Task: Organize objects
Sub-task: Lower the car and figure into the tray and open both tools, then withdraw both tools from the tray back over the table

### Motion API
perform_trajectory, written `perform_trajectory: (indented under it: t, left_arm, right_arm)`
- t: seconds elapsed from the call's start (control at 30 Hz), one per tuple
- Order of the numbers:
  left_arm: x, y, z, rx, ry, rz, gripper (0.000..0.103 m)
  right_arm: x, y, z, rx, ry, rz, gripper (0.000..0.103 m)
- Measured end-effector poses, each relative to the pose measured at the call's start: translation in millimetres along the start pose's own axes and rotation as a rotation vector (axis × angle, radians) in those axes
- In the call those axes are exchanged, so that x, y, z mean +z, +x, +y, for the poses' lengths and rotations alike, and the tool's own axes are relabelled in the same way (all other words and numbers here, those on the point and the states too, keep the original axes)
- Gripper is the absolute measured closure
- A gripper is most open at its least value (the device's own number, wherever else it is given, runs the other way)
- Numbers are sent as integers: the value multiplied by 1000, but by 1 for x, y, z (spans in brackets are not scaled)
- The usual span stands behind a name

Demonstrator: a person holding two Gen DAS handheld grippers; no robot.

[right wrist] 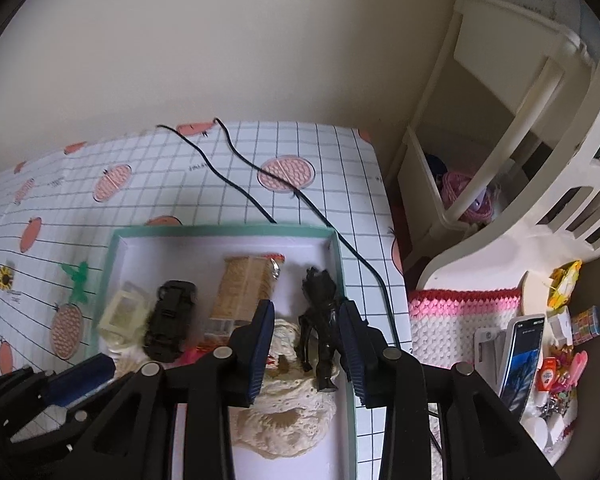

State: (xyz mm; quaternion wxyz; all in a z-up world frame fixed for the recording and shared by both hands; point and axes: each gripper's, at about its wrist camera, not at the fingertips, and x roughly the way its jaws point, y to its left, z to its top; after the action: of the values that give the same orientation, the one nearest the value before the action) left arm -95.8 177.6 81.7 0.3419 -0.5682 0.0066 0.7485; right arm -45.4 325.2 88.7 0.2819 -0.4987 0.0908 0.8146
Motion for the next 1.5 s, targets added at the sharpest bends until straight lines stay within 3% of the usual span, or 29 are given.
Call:
perform_trajectory:
  t: [0.07,0.13,0.33,0.43,0.57,0.67,0.8,0.87,1.2,1.27,1.5]
  left_arm:
    - [3,-7,2,5,-7,-26,61]
    - [6,-15,6,8,-16,-53,60]
    - [13,-30,18,57,-38,-112,49]
    - [15,-32,25,81,-55,-125,39]
    - [16,-34,34,131,-69,-139,37]
    - [16,-34,41,154,-88,-148,23]
    - [17,-37,49,183,-107,-171,21]
    - [17,-39,53,193,-119,-182,13]
    - [21,-46,70,204,-148,-206,9]
    - [21,-47,74,210,-151,-217,4]
    - [24,-54,89,195,-163,-233,4]
  right_arm:
    - [1,-5,1,5,0,-10,65]
    - [3,-9,2,11,1,-20,65]
    - [3,-10,6,22,-10,-23,52]
    - [2,-8,8,27,-15,-18,46]
    - [2,-7,10,35,-23,-19,41]
    - [2,-7,13,40,-32,-22,33]
    - [3,-6,14,46,-33,-23,27]
    - [3,-6,15,47,-31,-25,23]
    - [4,-7,28,48,-62,-38,1]
    - [4,-7,30,46,-66,-39,0]
    - [5,-1,33,37,-54,-24,0]
